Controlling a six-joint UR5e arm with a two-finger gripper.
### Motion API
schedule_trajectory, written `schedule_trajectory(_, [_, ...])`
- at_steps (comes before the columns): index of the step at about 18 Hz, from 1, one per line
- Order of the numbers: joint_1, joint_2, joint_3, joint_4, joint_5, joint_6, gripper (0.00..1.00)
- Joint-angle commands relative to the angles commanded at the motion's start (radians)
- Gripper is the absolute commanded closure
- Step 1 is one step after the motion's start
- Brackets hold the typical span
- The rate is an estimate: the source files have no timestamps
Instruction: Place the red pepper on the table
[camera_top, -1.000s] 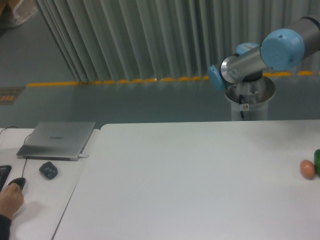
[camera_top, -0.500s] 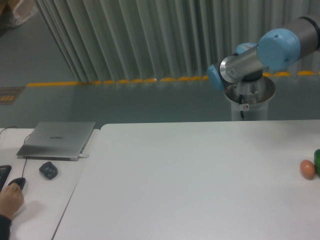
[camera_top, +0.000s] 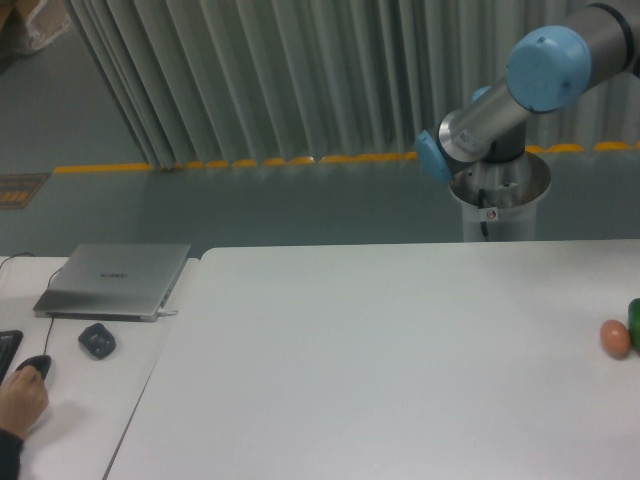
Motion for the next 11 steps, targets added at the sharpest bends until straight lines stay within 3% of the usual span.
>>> schedule_trajectory(5, [-0.008,-0.002,-0.045,0.02,-0.006,-0.353,0.0])
schedule_trajectory(7, [-0.029,-0.012,-0.046,0.047,-0.003,-0.395,0.0])
schedule_trajectory(11, [-0.032,-0.017,-0.014,0.048,-0.011,-0.578,0.0])
